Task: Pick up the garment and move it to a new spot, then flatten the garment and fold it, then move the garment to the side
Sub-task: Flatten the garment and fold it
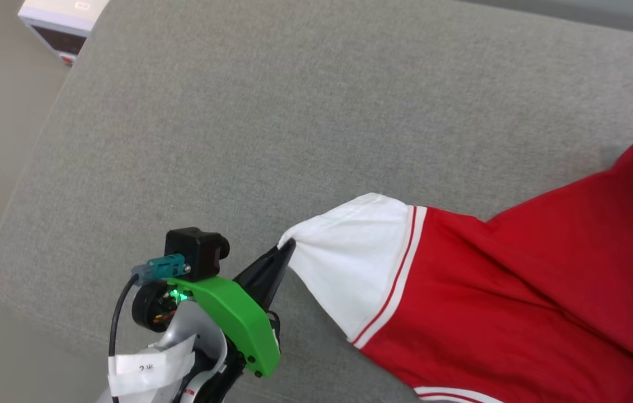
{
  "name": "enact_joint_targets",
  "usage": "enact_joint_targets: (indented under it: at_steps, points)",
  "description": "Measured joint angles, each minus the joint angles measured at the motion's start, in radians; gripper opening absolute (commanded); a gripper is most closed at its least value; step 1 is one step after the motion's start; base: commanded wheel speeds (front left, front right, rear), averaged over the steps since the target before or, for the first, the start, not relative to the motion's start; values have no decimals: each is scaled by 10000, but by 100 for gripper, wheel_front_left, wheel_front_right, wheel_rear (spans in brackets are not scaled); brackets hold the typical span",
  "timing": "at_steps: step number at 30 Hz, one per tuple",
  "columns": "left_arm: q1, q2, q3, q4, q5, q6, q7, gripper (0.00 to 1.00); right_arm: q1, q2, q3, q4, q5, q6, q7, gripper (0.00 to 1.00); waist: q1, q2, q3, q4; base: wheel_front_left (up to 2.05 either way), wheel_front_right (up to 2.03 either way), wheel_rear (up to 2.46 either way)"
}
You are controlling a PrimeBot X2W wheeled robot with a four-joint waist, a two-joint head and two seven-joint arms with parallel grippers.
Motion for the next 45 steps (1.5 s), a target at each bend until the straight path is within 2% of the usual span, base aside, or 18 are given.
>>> enact_joint_targets:
  at_steps: [11, 21, 29, 37, 45]
  points:
    - [-5, 98, 545, -376, 165, 359, -566, 0, 289, -307, 190, -117, 995, 0, -1705, 0, 0, 0, -1370, -780, 0, 0, 0]
    - [-746, 464, 1490, -788, 403, 623, -1060, 0, 608, -470, 142, -1129, 1678, 0, -2656, 0, 0, 0, -2481, -1669, 0, 0, 0]
    - [-1794, 527, 2121, -1275, 545, 828, -1317, 0, 1104, -447, -458, -2368, 1919, 0, -3074, 0, 0, 0, -3177, -2360, 0, 0, 0]
    - [-2688, 805, 2514, -1530, 899, 842, -1574, 0, 1533, -240, -1212, -3730, 1918, 0, -3195, 0, 0, 0, -3576, -3000, 0, 0, 0]
    - [-3577, 1068, 2579, -1837, 1239, 711, -1804, 0, 1724, 25, -1871, -4901, 1824, 0, -3191, 0, 0, 1, -3798, -3337, 0, 0, 0]
